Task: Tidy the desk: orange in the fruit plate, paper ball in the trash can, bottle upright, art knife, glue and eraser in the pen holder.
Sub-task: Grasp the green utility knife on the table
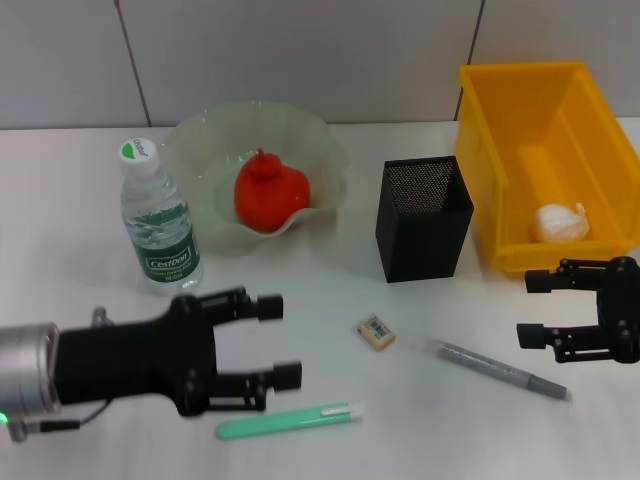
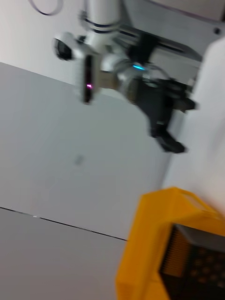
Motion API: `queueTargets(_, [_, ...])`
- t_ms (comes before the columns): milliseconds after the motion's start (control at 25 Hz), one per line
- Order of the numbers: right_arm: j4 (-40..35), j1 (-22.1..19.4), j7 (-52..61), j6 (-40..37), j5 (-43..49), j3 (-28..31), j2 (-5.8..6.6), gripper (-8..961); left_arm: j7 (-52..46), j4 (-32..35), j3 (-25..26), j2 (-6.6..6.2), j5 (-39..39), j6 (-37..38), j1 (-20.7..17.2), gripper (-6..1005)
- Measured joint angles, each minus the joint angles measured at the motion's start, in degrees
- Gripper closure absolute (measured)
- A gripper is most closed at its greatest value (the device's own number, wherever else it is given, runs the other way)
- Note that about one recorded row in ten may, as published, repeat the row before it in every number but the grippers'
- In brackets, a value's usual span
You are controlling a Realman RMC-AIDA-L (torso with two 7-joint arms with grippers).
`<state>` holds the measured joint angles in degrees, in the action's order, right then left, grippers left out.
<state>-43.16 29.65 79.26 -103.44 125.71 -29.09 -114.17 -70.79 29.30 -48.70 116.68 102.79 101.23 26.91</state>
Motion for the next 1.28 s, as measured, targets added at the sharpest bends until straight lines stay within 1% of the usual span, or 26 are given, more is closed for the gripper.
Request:
queueTargets(80, [0.0,0.0,0.0,0.0,0.0,0.0,0.0,168,3.5,-0.4,0.0,0.7,2.0,-2.0,-1.0,152])
queueTargets(200, [0.2,0.1,0.9,1.0,0.2,-0.1,0.01,168,7.3,-0.5,0.0,1.35,3.5,-4.5,-2.5,154])
queueTargets(400, [0.9,0.1,1.4,1.9,1.0,-0.1,0.01,168,8.7,-0.9,0.0,1.43,3.7,-5.1,-2.8,156])
queueTargets(480, [1.2,0.2,1.4,2.2,1.2,-0.1,0.01,168,8.6,0.4,0.0,1.41,3.8,-4.7,-2.3,157])
queueTargets(520, [1.5,0.2,1.4,2.5,1.3,-0.1,0.01,168,7.7,1.7,-0.2,1.41,4.0,-4.6,-1.6,158])
queueTargets(640, [2.2,0.2,1.4,2.9,1.5,-0.1,0.01,168,1.2,9.6,-1.9,1.35,6.9,-4.6,1.3,159])
queueTargets(680, [2.4,0.2,1.4,2.9,1.5,-0.1,0.01,168,1.2,9.6,-1.9,1.35,6.9,-4.6,1.3,159])
queueTargets(760, [2.7,0.2,1.5,3.0,1.6,-0.1,0.0,168,-2.2,13.3,-2.1,1.33,9.4,-4.7,3.1,160])
queueTargets(800, [2.9,0.3,2.0,3.1,1.6,-0.1,0.0,168,-5.9,17.7,-2.2,1.36,12.7,-4.5,5.0,161])
queueTargets(840, [2.9,0.3,2.3,3.1,1.6,-0.1,0.0,168,-5.9,17.7,-2.2,1.36,12.7,-4.5,5.0,161])
queueTargets(1000, [3.0,0.4,3.1,3.5,1.7,-0.1,0.01,168,-12.7,25.8,-4.2,1.38,17.9,-3.5,7.6,163])
queueTargets(1080, [3.0,0.3,3.4,3.7,1.8,-0.1,0.03,168,-16.0,29.2,-6.5,1.37,19.7,-3.2,8.2,164])
queueTargets(1160, [3.2,0.2,3.6,3.8,1.8,-0.1,0.05,168,-19.6,33.3,-10.0,1.39,21.6,-3.0,8.6,165])
queueTargets(1200, [3.7,0.3,3.6,3.8,1.9,-0.1,0.06,168,-22.3,36.3,-13.2,1.48,23.5,-2.9,9.1,165])
queueTargets(1240, [3.7,0.3,3.6,3.8,1.9,-0.1,0.06,168,-22.3,36.3,-13.2,1.48,23.5,-2.9,9.1,166])
queueTargets(1280, [4.0,0.3,3.6,3.8,2.0,-0.2,0.06,168,-23.4,37.4,-14.8,1.56,24.5,-2.8,9.4,166])
